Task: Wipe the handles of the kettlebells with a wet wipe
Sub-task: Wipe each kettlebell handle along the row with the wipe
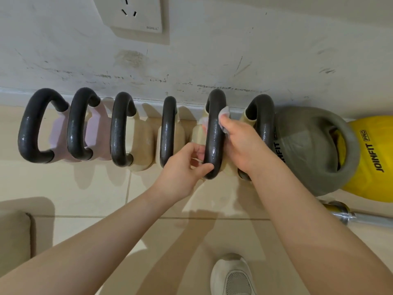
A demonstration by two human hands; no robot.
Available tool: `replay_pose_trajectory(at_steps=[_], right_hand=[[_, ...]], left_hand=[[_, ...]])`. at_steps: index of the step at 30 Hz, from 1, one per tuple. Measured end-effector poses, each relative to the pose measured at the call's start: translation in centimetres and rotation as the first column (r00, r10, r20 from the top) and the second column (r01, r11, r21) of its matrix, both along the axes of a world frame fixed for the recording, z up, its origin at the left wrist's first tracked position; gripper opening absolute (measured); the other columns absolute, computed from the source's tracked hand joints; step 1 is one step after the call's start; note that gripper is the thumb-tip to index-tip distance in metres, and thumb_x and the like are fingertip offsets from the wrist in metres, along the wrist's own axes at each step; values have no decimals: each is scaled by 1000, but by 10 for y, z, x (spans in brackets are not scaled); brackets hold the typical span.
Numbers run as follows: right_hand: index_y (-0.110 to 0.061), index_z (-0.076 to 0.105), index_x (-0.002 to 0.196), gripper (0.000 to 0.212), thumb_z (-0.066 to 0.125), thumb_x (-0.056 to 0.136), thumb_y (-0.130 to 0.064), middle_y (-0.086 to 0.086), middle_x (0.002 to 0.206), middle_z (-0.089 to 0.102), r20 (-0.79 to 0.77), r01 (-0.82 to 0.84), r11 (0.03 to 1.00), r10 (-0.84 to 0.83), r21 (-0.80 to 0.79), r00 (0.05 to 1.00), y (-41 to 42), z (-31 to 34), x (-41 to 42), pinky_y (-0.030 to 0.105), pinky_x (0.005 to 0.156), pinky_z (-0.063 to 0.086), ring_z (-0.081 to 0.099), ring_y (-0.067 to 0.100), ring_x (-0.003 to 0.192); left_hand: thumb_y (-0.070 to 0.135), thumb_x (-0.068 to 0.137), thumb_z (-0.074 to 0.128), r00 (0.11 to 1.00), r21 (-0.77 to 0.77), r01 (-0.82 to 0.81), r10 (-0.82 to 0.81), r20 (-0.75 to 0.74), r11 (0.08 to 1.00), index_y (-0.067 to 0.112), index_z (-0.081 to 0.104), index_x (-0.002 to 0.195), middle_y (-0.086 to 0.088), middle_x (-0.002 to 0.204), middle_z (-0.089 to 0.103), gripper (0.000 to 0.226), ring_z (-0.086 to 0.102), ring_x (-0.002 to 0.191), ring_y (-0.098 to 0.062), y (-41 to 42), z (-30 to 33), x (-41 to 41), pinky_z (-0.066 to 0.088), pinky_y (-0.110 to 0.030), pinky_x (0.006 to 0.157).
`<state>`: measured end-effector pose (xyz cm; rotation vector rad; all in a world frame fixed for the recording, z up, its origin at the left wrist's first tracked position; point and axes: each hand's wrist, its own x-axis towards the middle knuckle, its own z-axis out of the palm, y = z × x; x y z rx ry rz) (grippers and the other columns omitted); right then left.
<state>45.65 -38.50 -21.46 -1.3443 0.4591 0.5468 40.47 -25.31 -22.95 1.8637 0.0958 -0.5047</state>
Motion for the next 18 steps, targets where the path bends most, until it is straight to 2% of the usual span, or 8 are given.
replay_pose_trajectory(at_steps=[3,5,6,8,10,12,15,18], right_hand=[[-15,64,91,21,48,95,-29,7,99,69,-39,-100,983,96,-151,995,-1,-2,-13,43,98,45,62,23,100],[-12,62,76,27,50,94,-28,4,80,66,-63,-150,969,140,-196,988,0,2,-16,46,103,41,61,22,94],[-7,60,70,33,51,94,-27,3,69,62,-63,-127,976,117,-176,991,0,5,-10,45,103,41,61,21,86],[9,62,91,36,52,94,-25,6,70,63,-112,-4,998,-3,-60,994,0,7,14,39,96,47,62,20,79],[3,56,113,38,55,92,-29,10,78,64,-251,149,983,-117,111,961,1,10,40,37,83,52,61,20,77],[-9,55,113,34,57,90,-33,12,82,64,-368,242,955,-164,175,915,1,9,61,36,73,55,63,19,71],[-13,57,103,33,60,87,-41,9,73,66,-424,203,968,-123,149,897,-1,5,74,35,71,55,65,19,57],[-11,57,107,38,59,87,-43,6,68,64,-390,140,982,-82,124,917,1,7,72,36,71,53,63,19,58]], left_hand=[[14,80,69,999,-39,-6,5,-43,999,30,52,80,12,79,57,23,56,74,-7,2,1,3,45,-11,71],[13,79,69,998,-47,15,-17,-56,999,30,51,78,11,79,58,25,56,72,-6,4,2,6,43,-6,66],[13,79,70,998,-39,32,-34,-60,999,29,52,79,11,80,58,24,56,72,-7,5,2,7,43,-5,65],[13,77,71,995,-24,50,-51,-84,998,26,54,81,10,80,59,22,58,73,-9,6,3,11,45,-8,67],[12,75,73,988,-31,47,-51,-146,998,19,58,88,6,83,61,21,62,77,-12,7,7,17,49,-17,76],[14,73,75,975,-54,43,-54,-214,998,13,61,97,5,82,61,27,61,77,-10,6,13,24,48,-17,74],[19,74,75,968,-98,-23,-2,-250,995,13,63,99,7,77,60,29,57,72,-7,3,20,37,44,-16,67],[23,78,72,962,-105,-78,47,-270,991,10,64,99,3,81,64,26,60,76,-11,-4,21,46,47,-22,75]])
